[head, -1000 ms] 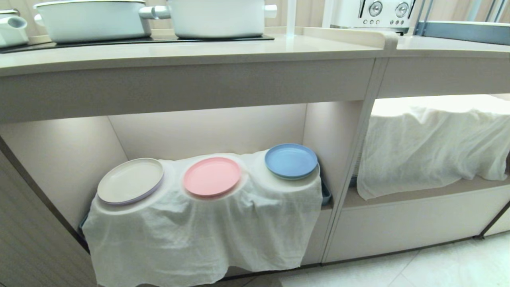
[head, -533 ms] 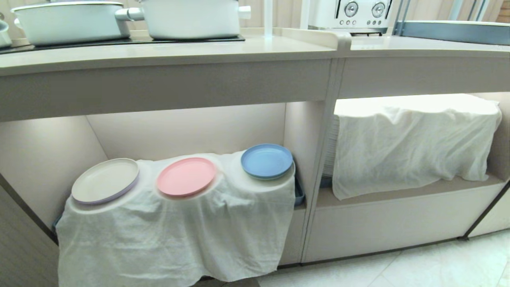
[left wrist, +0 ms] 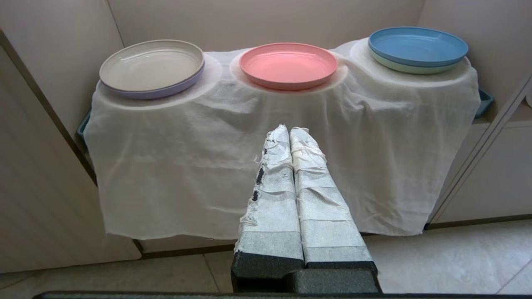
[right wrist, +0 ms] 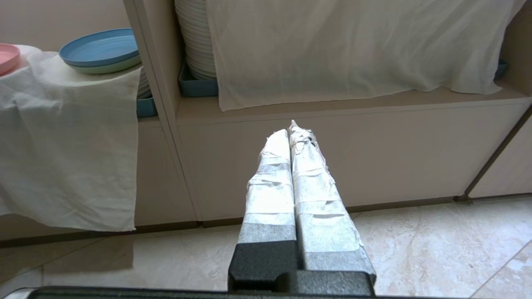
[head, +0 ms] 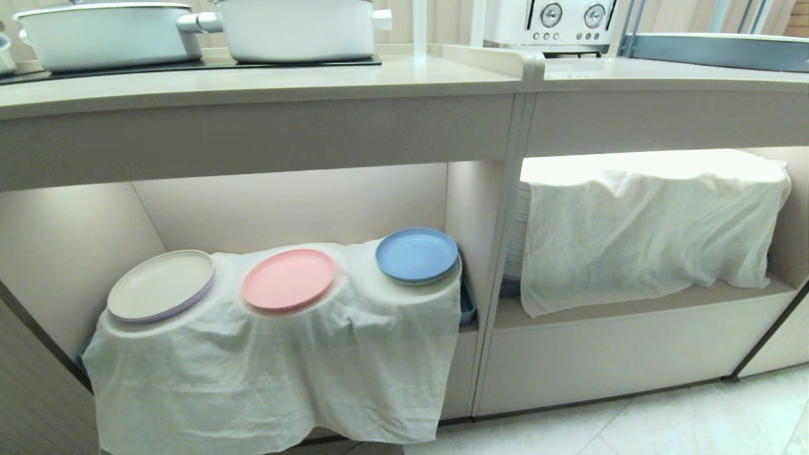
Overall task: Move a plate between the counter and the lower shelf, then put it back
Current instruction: Pick up the plate in the cupboard
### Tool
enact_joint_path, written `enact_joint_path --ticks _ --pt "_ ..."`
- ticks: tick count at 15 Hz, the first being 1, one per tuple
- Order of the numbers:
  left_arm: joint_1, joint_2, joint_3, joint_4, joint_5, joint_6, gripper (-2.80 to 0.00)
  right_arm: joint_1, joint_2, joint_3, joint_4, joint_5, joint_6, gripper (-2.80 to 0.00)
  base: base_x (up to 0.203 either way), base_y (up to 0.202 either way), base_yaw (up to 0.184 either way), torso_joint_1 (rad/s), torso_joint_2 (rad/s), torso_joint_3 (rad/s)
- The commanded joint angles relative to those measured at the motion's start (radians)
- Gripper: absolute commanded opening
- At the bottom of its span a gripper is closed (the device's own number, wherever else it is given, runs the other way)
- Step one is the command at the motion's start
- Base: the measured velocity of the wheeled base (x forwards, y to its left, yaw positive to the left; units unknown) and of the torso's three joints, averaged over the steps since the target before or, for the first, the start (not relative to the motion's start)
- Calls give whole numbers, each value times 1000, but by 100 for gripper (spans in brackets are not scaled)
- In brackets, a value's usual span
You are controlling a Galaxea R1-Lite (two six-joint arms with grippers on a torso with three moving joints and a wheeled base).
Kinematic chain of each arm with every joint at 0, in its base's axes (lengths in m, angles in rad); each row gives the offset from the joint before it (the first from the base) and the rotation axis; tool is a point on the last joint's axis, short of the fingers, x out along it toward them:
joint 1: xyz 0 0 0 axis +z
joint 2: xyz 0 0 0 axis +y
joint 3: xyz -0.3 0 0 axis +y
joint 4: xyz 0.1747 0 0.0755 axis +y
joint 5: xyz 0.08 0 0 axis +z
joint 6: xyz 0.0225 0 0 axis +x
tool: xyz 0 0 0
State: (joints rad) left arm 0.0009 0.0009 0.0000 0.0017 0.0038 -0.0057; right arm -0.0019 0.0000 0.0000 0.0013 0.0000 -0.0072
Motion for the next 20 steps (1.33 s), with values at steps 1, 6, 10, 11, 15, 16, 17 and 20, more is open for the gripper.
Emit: enact_joint_path --ticks 1,6,10,11,15,16,17,20 --pt "0 1 0 0 1 0 -280 0 0 0 0 0 0 -280 0 0 0 0 0 0" --pt "1 1 0 0 1 0 -280 0 0 0 0 0 0 -280 0 0 0 0 0 0" --pt "-1 1 0 0 1 0 -280 0 0 0 0 0 0 -280 0 0 0 0 0 0" --pt "1 1 0 0 1 0 -280 0 0 0 0 0 0 -280 0 0 0 0 0 0" --pt "0 1 0 0 1 0 -280 0 0 0 0 0 0 -280 0 0 0 0 0 0" --pt "1 1 0 0 1 0 -280 0 0 0 0 0 0 -280 0 0 0 0 0 0" --pt "1 1 0 0 1 0 -280 0 0 0 0 0 0 -280 0 0 0 0 0 0" --pt "-1 1 0 0 1 0 -280 0 0 0 -1 0 1 -280 0 0 0 0 0 0"
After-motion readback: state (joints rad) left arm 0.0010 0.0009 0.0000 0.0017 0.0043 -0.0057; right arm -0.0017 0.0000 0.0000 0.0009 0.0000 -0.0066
